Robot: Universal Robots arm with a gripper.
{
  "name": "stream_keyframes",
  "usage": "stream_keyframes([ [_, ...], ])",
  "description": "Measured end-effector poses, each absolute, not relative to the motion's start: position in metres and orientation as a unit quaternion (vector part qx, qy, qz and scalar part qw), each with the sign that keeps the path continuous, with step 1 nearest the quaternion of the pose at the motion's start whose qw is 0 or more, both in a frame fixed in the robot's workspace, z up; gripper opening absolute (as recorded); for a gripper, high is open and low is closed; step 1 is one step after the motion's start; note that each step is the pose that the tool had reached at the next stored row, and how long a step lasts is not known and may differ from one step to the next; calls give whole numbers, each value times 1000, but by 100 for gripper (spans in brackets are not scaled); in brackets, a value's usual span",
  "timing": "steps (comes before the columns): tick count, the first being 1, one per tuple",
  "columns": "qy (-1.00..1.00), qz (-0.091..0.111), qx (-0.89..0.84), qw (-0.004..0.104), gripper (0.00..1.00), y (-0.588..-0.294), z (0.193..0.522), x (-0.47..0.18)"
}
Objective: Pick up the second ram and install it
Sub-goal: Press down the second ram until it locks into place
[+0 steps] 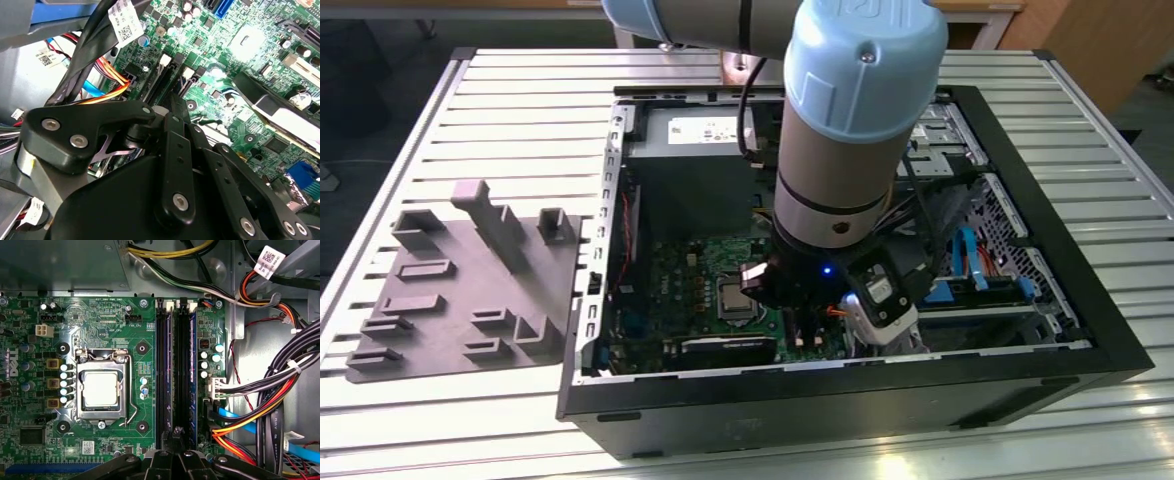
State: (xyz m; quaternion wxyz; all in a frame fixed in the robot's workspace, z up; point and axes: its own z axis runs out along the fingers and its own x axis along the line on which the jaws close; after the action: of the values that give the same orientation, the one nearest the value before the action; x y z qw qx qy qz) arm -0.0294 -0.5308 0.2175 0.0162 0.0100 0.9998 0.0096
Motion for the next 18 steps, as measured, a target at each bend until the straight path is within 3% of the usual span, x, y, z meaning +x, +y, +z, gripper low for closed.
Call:
stream_keyframes([
  [18,1000,10,10,16,11,-531,237,-29],
])
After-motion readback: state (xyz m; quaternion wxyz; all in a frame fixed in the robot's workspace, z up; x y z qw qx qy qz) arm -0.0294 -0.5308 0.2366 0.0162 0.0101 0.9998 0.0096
